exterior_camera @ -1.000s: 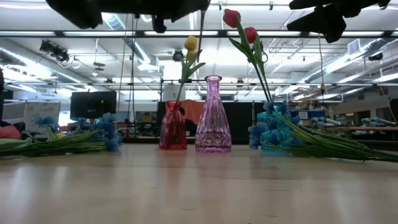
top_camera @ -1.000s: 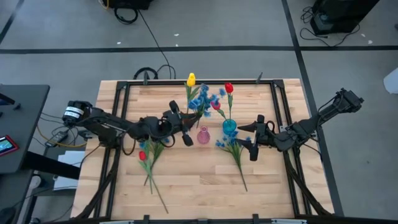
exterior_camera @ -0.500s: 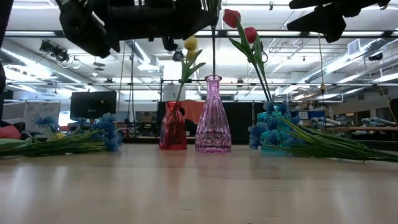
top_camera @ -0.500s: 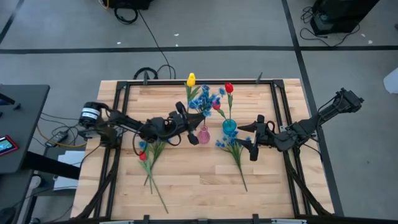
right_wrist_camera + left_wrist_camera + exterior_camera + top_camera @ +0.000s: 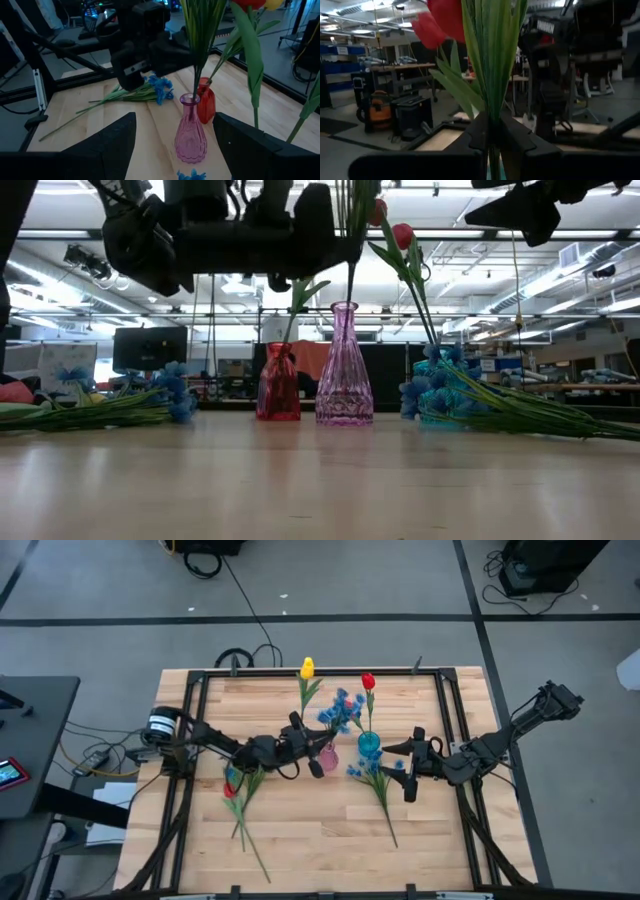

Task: Sort flowers into vase by color
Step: Put the blue flowers into the pink transparent vase

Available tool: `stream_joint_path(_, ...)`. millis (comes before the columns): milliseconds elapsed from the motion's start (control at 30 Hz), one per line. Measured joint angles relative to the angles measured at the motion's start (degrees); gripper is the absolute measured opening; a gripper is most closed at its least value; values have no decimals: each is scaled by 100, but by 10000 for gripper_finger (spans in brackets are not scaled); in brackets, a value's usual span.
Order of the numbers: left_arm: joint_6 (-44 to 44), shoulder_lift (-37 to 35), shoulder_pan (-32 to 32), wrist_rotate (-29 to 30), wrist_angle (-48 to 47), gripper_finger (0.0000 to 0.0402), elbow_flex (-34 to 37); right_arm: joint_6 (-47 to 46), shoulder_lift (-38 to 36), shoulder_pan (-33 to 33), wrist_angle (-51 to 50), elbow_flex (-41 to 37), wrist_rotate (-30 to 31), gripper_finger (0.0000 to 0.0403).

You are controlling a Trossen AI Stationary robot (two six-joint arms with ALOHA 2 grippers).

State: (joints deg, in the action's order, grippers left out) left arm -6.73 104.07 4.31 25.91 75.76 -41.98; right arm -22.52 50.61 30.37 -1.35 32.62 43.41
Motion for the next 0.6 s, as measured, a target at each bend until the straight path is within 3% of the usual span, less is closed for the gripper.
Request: stream_joint_path(600, 591, 20, 331, 845, -955, 45, 2, 14, 0, 9, -15, 0, -104, 276)
